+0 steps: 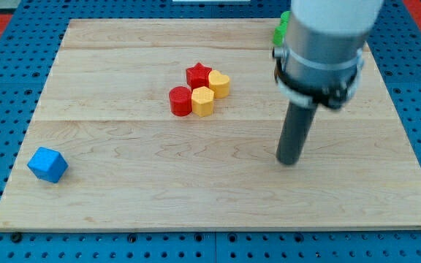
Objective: Move the blue cube above the red star
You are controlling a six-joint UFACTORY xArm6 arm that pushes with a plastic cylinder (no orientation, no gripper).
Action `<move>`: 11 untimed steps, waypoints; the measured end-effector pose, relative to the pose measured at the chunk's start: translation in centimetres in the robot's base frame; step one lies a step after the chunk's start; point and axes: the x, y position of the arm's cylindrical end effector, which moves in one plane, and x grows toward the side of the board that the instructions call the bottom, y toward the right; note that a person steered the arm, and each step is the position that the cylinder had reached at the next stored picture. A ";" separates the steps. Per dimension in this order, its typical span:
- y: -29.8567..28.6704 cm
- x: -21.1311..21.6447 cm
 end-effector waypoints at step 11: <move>-4.7 -26.2</move>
